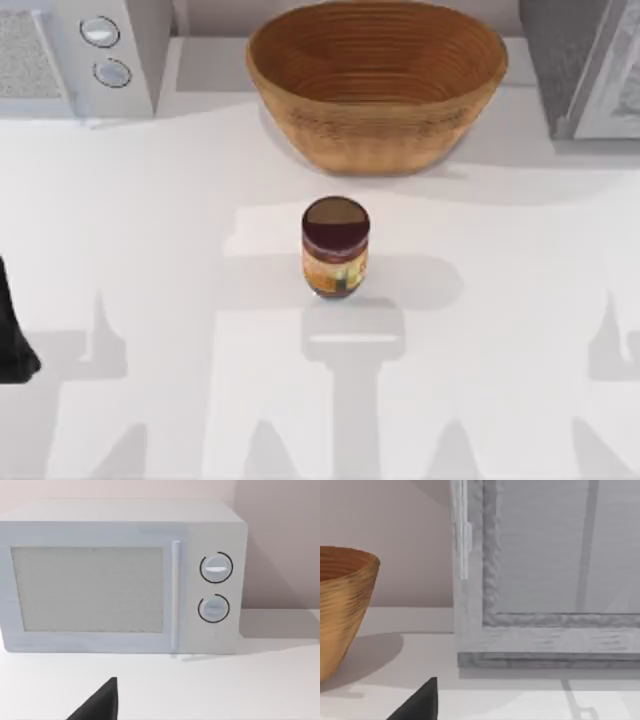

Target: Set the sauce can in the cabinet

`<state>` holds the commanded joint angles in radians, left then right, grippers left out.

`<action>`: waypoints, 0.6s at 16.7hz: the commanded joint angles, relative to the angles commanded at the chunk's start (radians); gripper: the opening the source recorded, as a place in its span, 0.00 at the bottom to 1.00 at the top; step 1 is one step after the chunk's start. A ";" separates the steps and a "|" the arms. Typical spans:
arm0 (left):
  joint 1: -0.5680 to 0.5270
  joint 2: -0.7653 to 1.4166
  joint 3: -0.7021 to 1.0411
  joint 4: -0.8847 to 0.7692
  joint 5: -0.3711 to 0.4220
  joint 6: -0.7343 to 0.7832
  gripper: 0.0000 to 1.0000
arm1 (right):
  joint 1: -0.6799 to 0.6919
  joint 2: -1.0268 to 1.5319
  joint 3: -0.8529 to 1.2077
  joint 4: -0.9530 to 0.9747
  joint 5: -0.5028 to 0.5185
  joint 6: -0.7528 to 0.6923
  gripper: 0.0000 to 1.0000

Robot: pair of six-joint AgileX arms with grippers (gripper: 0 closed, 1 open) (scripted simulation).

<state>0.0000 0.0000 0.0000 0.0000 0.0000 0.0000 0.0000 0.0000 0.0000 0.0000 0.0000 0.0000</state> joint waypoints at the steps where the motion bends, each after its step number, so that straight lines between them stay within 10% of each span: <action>1: 0.000 0.000 0.000 0.000 0.000 0.000 1.00 | 0.000 0.000 0.000 0.000 0.000 0.000 1.00; 10: 0.000 0.000 0.000 0.000 0.000 0.000 1.00 | 0.010 0.301 0.194 0.209 -0.175 -0.047 1.00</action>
<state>0.0000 0.0000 0.0000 0.0000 0.0000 0.0000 0.0097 0.3012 0.1943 0.2091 -0.1748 -0.0465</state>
